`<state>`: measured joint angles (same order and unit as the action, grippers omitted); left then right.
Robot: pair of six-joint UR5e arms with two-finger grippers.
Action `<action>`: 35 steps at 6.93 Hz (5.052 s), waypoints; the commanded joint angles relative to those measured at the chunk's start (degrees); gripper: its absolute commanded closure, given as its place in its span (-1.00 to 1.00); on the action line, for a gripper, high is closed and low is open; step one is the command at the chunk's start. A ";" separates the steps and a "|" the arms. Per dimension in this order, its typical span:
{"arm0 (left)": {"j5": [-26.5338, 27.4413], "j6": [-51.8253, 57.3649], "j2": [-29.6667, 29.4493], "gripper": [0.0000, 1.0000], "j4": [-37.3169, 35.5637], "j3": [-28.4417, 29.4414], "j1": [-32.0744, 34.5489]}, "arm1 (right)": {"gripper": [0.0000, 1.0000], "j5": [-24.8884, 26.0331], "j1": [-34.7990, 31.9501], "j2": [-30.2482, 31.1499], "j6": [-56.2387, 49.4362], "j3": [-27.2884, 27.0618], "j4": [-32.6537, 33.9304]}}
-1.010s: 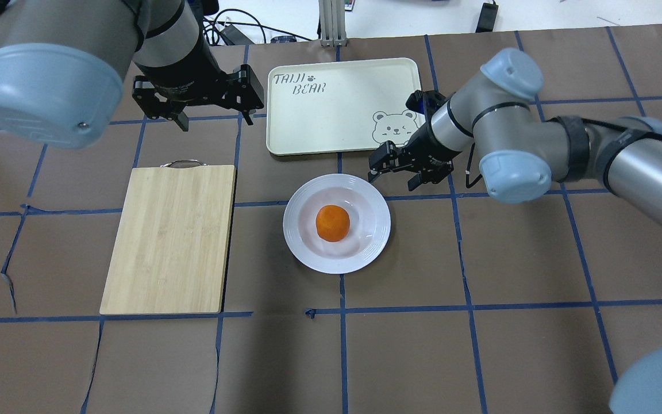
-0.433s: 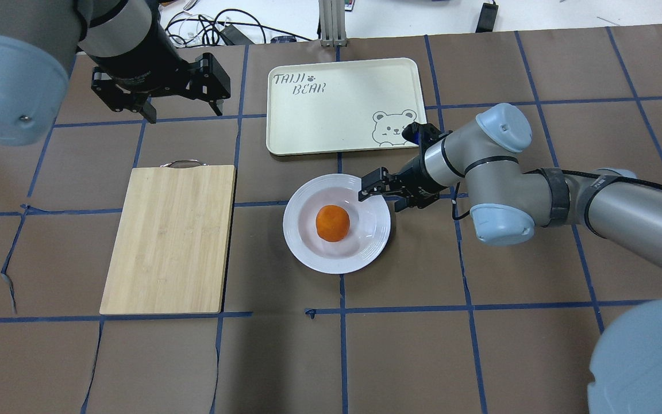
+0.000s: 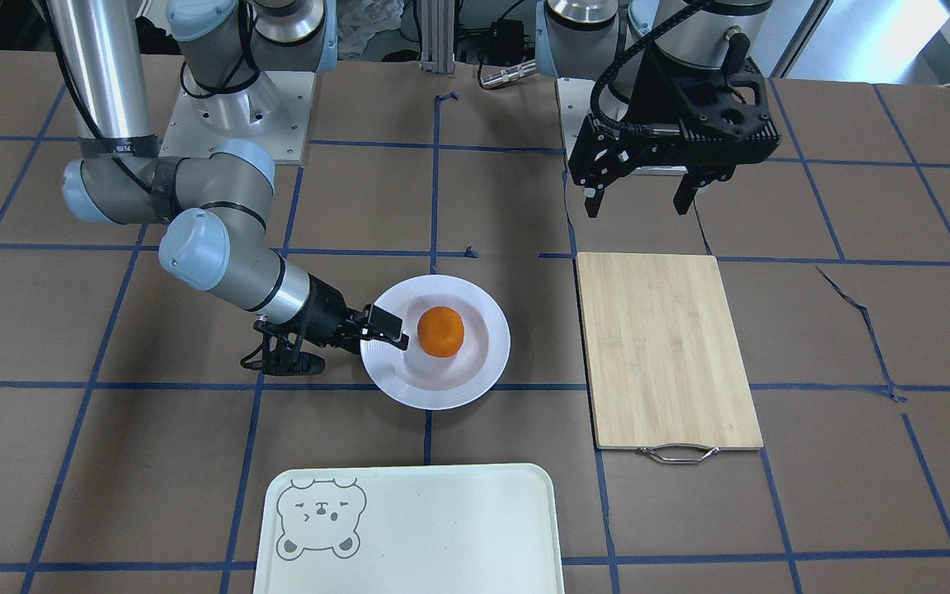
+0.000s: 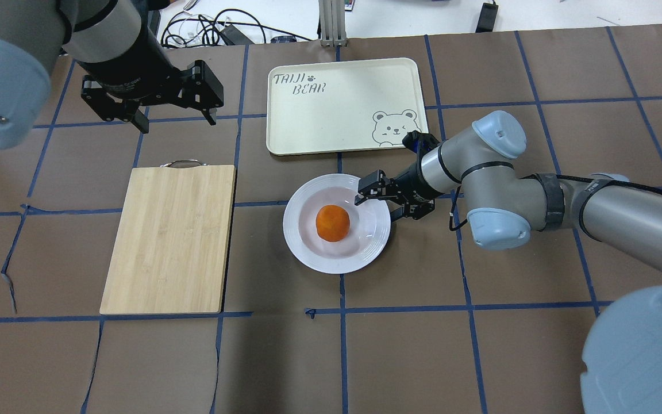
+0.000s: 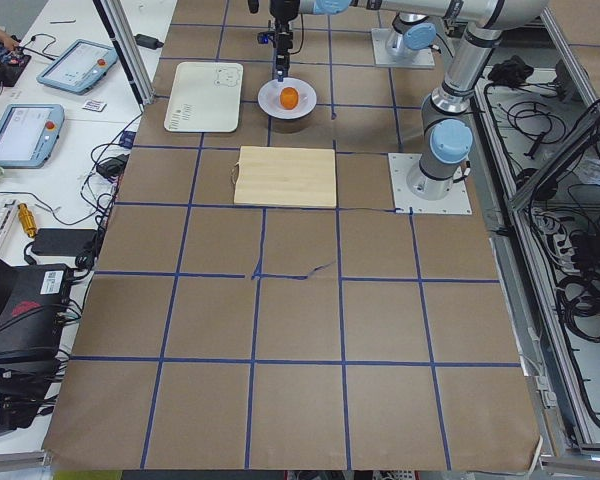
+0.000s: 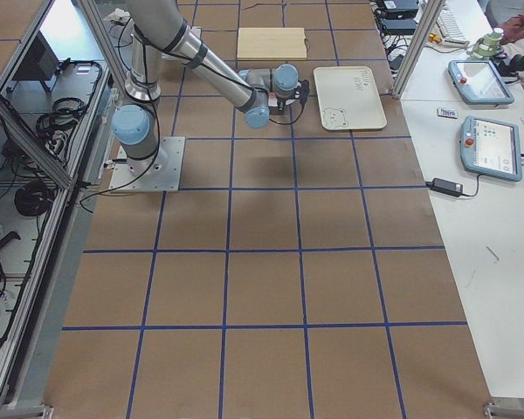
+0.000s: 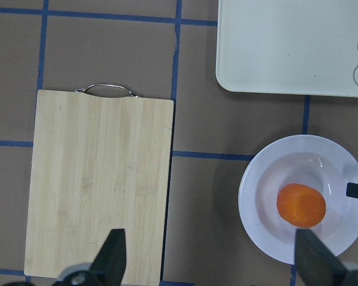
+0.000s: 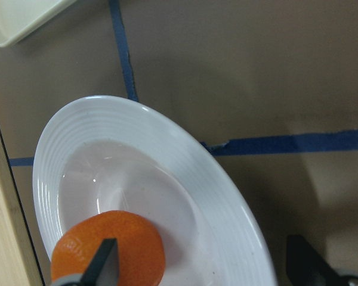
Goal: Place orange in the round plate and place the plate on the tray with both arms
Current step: 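Grip the plate rim with the right gripper while the left arm withdraws, then lift the plate with the right gripper and carry it onto the bear tray, then open the right gripper and raise it away from the tray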
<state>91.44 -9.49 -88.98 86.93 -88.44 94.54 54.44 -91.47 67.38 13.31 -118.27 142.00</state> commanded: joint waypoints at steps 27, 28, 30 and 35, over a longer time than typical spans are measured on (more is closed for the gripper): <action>-0.03 -0.09 1.00 -1.00 0.09 -1.73 -0.23 | -1.00 11.17 5.05 -18.79 0.66 43.44 -17.19; 0.05 -0.09 1.00 -1.00 0.09 -1.73 -0.23 | -1.00 14.61 7.07 -18.17 -8.73 48.44 -25.90; 0.06 -0.09 1.00 -1.00 0.17 -1.82 -0.23 | -1.00 28.18 7.62 -15.37 -16.35 58.64 -44.43; -0.03 -0.09 1.00 -1.00 0.09 -1.82 -0.32 | -1.00 34.94 -1.43 7.46 -16.74 51.68 -58.24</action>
<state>91.41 -9.58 -87.98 87.01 -90.23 94.23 88.19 -91.87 69.87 -3.27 -63.73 84.59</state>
